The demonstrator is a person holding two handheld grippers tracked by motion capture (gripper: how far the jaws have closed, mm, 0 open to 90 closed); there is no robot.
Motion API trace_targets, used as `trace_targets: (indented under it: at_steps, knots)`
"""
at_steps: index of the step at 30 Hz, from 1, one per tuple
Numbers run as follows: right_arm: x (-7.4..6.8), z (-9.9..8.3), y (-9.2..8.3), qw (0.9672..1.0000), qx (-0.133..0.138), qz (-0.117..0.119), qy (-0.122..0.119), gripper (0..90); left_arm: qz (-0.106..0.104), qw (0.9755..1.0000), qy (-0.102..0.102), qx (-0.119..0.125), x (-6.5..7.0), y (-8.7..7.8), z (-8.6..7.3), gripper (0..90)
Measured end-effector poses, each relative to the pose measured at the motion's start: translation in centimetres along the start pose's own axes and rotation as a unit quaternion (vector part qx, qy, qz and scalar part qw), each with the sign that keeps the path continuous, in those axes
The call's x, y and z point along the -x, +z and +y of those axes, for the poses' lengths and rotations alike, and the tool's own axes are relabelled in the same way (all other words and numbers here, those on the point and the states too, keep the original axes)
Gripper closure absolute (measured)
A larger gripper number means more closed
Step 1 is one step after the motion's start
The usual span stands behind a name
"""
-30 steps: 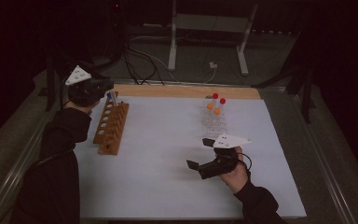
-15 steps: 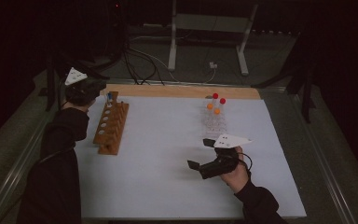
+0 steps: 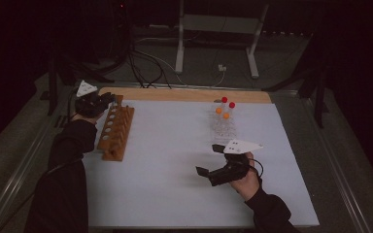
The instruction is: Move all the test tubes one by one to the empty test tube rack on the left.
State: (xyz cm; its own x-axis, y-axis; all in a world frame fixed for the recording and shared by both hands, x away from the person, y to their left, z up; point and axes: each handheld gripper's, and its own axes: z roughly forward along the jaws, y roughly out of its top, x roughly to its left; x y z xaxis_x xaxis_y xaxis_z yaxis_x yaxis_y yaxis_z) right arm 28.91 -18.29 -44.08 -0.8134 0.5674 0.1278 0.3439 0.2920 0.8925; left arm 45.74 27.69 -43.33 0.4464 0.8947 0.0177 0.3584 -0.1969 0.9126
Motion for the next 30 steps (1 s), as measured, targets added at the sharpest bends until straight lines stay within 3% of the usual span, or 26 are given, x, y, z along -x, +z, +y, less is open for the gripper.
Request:
trace_targets:
  at_steps: [14,30]
  knots:
    - [0.0,0.0,0.0,1.0,-0.003,0.001,0.0,0.0,0.0,0.9999,-0.011,-0.006,-0.1,0.8,-1.6,77.9]
    - [0.0,0.1,-0.2,1.0,-0.001,0.0,0.001,0.0,0.003,0.9998,-0.018,-0.001,0.0,0.9,-1.7,77.6]
